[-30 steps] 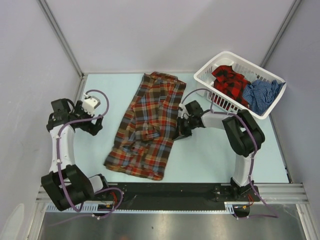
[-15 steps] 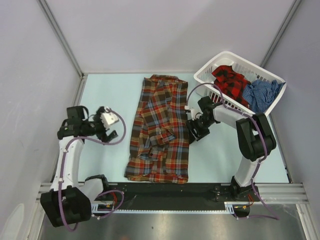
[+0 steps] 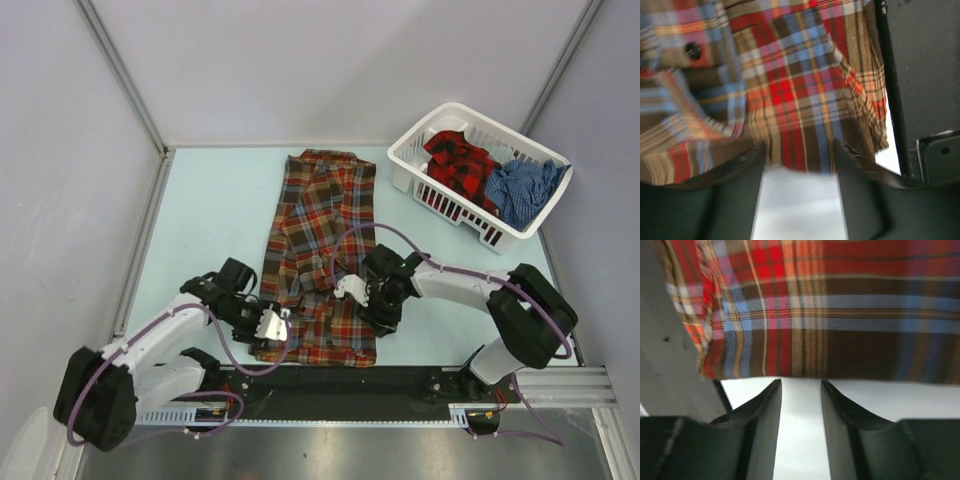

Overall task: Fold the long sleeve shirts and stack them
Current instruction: Fold the shirt

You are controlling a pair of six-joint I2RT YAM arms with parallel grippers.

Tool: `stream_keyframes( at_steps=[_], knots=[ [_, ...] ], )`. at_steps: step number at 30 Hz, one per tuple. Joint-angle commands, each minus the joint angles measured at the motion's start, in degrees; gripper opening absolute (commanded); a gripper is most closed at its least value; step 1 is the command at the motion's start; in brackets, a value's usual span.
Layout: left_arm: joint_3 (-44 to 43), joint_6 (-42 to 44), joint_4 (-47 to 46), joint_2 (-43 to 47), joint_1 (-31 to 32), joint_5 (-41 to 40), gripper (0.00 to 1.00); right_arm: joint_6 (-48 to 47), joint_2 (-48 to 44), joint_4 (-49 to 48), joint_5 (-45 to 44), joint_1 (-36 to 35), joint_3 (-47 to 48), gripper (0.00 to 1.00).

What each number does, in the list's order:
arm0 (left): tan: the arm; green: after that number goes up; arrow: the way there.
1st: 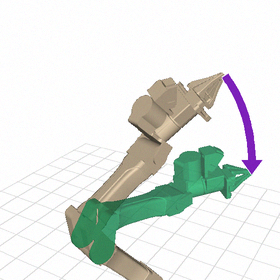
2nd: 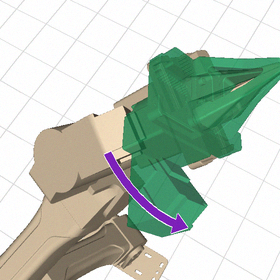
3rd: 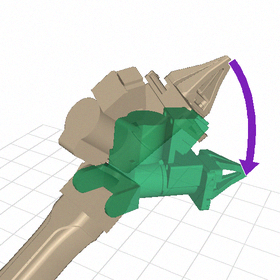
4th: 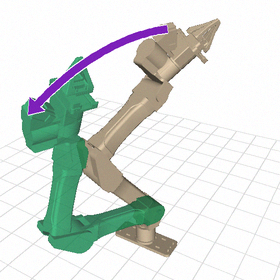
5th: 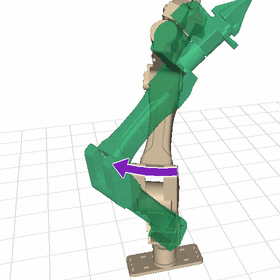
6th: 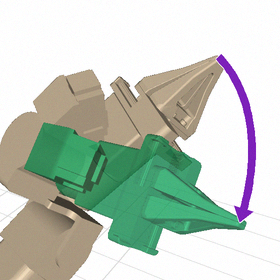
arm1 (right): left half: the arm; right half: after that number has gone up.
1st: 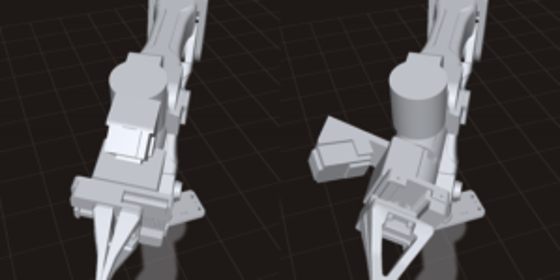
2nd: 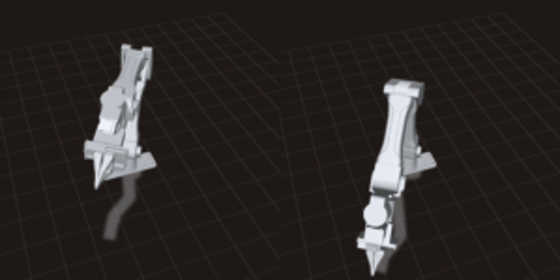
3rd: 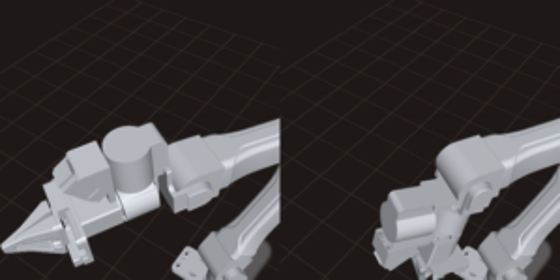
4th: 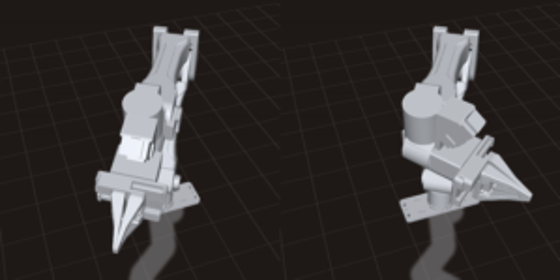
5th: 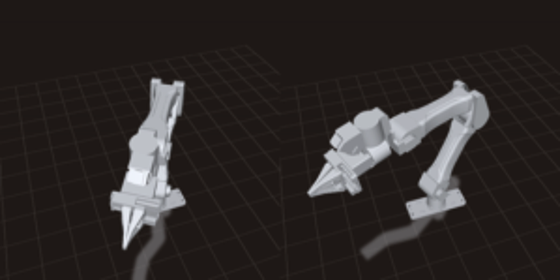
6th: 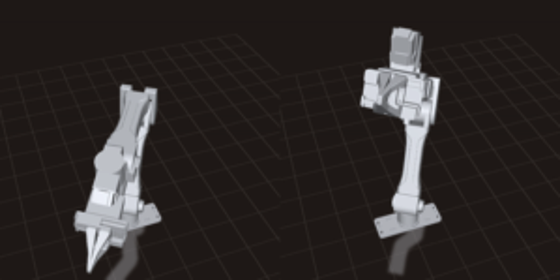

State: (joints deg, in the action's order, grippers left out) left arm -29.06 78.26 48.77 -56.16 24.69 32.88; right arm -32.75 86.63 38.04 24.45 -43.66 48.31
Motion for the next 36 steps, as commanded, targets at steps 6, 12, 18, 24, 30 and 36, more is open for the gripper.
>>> stream_keyframes(
  at_steps=[6, 12, 18, 24, 30, 36],
  knots=[
    [1.02, -4.51, -10.36, -8.09, 16.43, -3.71, 0.38, -1.96, 6.89, -12.38, -1.6, -4.85, -2.17, 0.35],
    [0.67, -5.04, -8.61, -1.42, 17.85, -2.92, 0.48, -6.96, -3.29, -3.87, 0.34, -5.47, -2.17, 0.47],
    [-6.43, -11.28, -11.94, -1.65, 22.92, 0.16, 0.48, -3.03, -16.04, 4.32, 2.62, 0.05, -2.44, 0.58],
    [-7.59, -12.08, -23.98, -9.39, 33.21, -2.56, 0.44, 2.07, -16.94, 6.87, 7.81, 16.2, 1.33, 0.66],
    [-10.48, -9.62, -28.73, -19.76, 38.32, -6.6, 0.43, 3.75, -12.19, 7.22, 9.48, 22.3, 4.59, 0.73],
    [-13.74, -7.16, -29.61, -27.06, 38.68, -8.45, 0.4, 5.24, -11.75, 5.29, 10.88, 22.74, 5.3, 0.73]
  ],
)
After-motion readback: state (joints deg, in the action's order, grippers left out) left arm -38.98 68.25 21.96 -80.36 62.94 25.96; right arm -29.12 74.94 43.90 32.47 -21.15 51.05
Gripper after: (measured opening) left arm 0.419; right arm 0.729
